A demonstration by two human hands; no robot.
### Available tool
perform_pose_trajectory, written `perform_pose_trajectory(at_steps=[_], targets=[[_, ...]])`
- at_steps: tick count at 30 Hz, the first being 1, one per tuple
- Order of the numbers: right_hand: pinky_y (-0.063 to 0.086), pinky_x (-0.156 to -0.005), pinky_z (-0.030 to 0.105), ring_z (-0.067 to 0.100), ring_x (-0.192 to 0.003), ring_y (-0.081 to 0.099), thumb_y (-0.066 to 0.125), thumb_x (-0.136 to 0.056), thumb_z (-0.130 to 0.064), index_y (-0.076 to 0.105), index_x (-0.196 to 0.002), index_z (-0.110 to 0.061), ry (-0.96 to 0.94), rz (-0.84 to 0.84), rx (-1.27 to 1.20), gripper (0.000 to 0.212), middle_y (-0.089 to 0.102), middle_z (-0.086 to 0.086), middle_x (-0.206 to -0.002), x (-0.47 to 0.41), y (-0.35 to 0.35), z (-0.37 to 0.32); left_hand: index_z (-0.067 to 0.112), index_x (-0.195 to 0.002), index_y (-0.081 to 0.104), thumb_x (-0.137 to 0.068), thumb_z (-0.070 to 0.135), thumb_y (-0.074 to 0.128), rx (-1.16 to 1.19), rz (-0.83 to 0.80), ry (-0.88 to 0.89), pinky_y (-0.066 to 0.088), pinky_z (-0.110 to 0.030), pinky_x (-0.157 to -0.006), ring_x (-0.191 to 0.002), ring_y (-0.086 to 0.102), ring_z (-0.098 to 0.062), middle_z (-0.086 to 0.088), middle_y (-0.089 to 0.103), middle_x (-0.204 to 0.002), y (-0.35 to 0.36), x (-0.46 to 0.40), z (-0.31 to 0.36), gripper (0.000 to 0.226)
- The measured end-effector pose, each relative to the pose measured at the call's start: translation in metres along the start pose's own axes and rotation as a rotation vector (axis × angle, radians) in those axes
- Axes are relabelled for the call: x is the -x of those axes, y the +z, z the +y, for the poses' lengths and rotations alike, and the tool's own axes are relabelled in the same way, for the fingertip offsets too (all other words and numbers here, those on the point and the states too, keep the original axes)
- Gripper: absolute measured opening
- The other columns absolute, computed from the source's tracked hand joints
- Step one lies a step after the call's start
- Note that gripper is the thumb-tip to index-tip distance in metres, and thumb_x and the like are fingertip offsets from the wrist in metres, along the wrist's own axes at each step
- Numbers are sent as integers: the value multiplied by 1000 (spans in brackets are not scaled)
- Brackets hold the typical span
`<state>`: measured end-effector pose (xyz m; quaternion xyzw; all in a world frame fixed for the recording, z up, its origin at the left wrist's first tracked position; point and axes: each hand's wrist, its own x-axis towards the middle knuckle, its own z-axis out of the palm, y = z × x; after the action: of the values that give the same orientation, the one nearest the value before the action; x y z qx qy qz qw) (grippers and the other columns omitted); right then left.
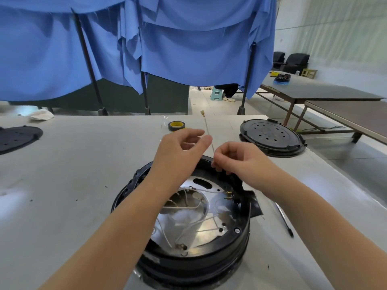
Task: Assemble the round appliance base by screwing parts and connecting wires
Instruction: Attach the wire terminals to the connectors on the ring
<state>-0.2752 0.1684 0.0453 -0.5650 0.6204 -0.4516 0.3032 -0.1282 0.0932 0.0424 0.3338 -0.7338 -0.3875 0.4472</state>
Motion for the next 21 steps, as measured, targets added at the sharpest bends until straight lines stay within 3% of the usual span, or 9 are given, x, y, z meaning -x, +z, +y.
perform_pose_trajectory(at_steps=[5, 9, 12, 14, 17, 21], targets=[[54, -74, 34, 16, -72, 61, 61, -91, -14, 65, -86, -12, -72, 15, 85, 7, 70, 6, -80, 7, 16, 4, 13, -113, 69, -90, 19, 67, 198, 84, 45, 56, -20, -80, -83, 71, -7, 6, 76, -91, -4, -1, 3, 25], [53, -70, 31, 19, -68, 61, 62, -91, -13, 63, -85, -12, -126, 73, 84, 6, 69, 8, -77, 10, 26, 10, 13, -107, 71, -90, 11, 66, 235, 60, 49, 55, -16, -73, -76, 72, -7, 6, 76, -84, -5, -1, 2, 18], [47, -61, 17, 1, -59, 54, 63, -90, -16, 63, -85, -14, -161, 84, 136, 5, 62, -5, -68, 11, 28, 15, 19, -102, 71, -89, 11, 67, 226, 40, 51, 55, -15, -70, -73, 71, -7, 7, 76, -82, -5, -1, 2, 16], [44, -59, 14, -1, -58, 53, 63, -90, -16, 63, -85, -15, -171, 87, 137, 5, 61, -9, -65, 10, 28, 17, 20, -101, 71, -89, 11, 67, 228, 36, 57, 55, -16, -70, -73, 71, -7, 6, 76, -81, -4, 0, 3, 16], [47, -58, 18, 3, -59, 55, 64, -89, -16, 64, -82, -17, -193, 154, 78, 7, 61, -7, -64, 10, 29, 20, 20, -103, 71, -89, 10, 66, 212, 46, 78, 55, -16, -71, -74, 70, -8, 6, 75, -81, -5, 0, 4, 17], [50, -66, 27, 9, -68, 59, 61, -90, -13, 65, -80, -14, -166, 411, -167, 10, 64, 0, -71, 10, 28, 28, 24, -102, 72, -90, 13, 65, 154, 43, 85, 55, -16, -76, -77, 68, -5, 9, 74, -80, -4, 1, 4, 18]])
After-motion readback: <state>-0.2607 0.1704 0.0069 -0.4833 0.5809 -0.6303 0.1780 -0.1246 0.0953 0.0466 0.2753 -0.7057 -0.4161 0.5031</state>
